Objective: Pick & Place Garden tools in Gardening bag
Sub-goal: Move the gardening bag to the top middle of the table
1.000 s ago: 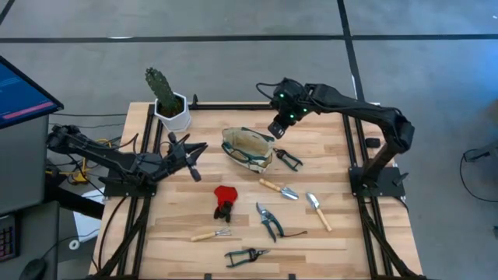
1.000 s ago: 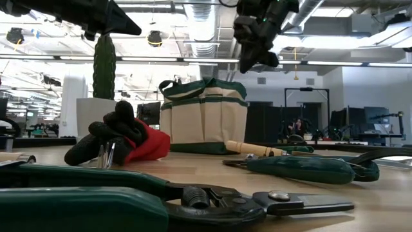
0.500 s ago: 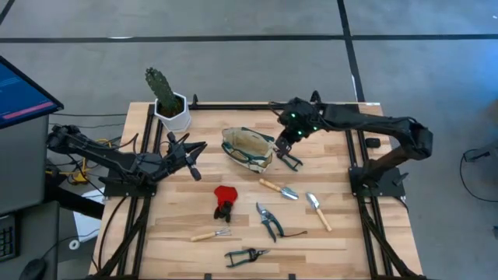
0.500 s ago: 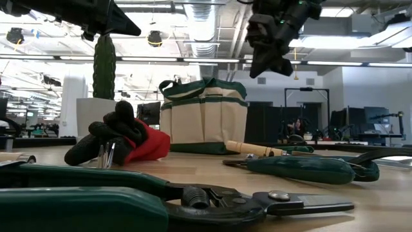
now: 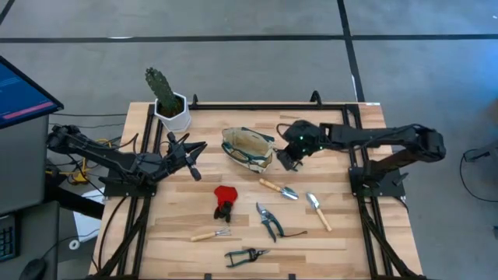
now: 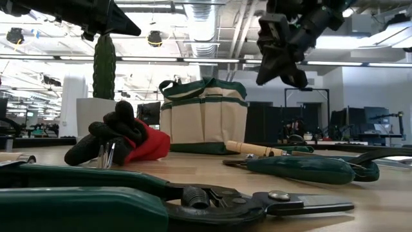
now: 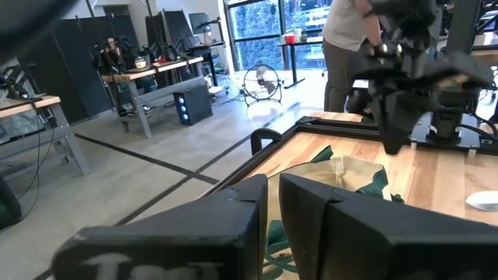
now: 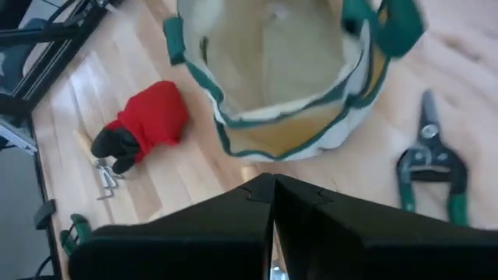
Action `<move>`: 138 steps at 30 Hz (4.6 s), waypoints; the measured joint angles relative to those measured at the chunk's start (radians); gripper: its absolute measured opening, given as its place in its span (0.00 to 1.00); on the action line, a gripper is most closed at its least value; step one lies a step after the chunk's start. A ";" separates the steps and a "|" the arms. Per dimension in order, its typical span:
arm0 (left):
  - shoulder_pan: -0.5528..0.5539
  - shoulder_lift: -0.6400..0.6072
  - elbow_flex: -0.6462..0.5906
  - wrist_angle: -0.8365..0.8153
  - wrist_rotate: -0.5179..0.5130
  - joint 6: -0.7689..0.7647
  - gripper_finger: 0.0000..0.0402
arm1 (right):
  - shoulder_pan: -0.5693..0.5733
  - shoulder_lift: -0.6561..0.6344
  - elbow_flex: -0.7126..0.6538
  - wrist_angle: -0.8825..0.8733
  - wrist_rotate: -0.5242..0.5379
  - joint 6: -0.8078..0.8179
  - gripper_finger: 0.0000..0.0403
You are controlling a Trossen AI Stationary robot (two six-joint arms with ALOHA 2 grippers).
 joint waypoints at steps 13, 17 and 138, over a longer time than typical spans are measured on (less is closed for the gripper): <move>0.000 0.000 0.000 0.000 0.000 0.000 0.06 | 0.088 0.010 -0.160 0.250 0.069 0.179 0.00; 0.000 0.000 0.000 0.000 0.000 0.000 0.06 | 0.105 0.031 -0.172 0.312 0.083 0.205 0.00; 0.583 0.212 0.116 0.104 0.884 -0.226 0.01 | -0.190 0.081 0.175 0.300 0.064 -0.206 0.00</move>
